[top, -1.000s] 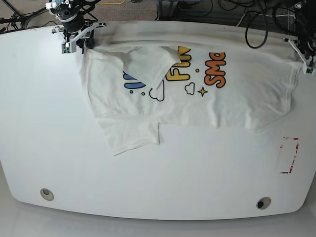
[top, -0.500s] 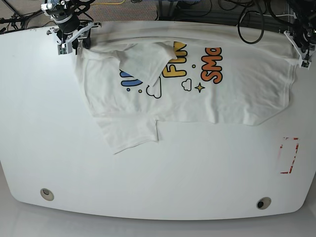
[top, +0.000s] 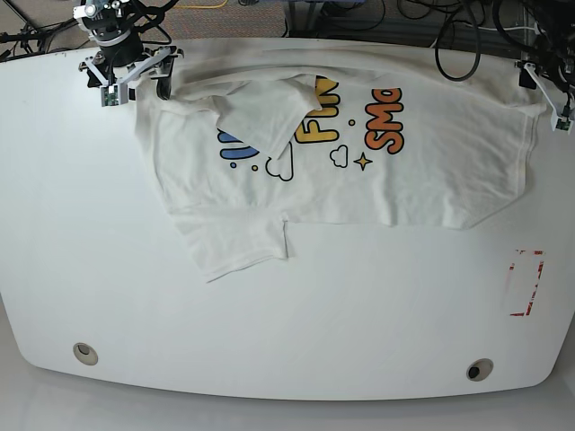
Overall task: Fold the T-shirt properly
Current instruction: 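Drag the shirt with both grippers toward the robot's base, then release the shirt with the right gripper and move it onto the shirt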
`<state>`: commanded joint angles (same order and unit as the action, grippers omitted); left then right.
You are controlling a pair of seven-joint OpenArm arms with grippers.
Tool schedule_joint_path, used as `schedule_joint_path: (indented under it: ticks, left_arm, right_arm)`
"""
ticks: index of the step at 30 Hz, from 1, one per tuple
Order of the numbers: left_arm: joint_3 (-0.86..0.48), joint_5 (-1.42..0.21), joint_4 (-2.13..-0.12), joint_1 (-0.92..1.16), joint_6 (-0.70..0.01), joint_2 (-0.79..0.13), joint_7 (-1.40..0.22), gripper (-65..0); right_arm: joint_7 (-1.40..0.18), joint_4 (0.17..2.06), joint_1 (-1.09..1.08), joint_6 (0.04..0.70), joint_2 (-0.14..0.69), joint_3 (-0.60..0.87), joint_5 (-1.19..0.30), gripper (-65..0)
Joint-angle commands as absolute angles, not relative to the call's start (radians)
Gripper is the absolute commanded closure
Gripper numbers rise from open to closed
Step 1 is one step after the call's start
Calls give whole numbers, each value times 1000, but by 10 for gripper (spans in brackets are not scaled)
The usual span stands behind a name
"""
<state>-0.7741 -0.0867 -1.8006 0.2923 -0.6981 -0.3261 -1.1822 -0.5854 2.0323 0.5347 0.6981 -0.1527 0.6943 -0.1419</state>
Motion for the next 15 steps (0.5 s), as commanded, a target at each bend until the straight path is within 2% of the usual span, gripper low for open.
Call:
schedule_joint_path:
  ticks: [4,9,15]
  left_arm:
    - [-774,-87,-1834,252,-698,-337,-1202,-504]
    - [-774,-87,-1860,206,-698,-371,-1201,-504]
    - [-773,-81,-1860,153,-698,-386,-1199,-504]
  right_arm:
    - [-585,2032,513,698,-157,679,-168,-460]
    - [-585,2032,515,698,-157,584,-194,-460]
    - [-585,2029,512,698,-156,460,-151,-460]
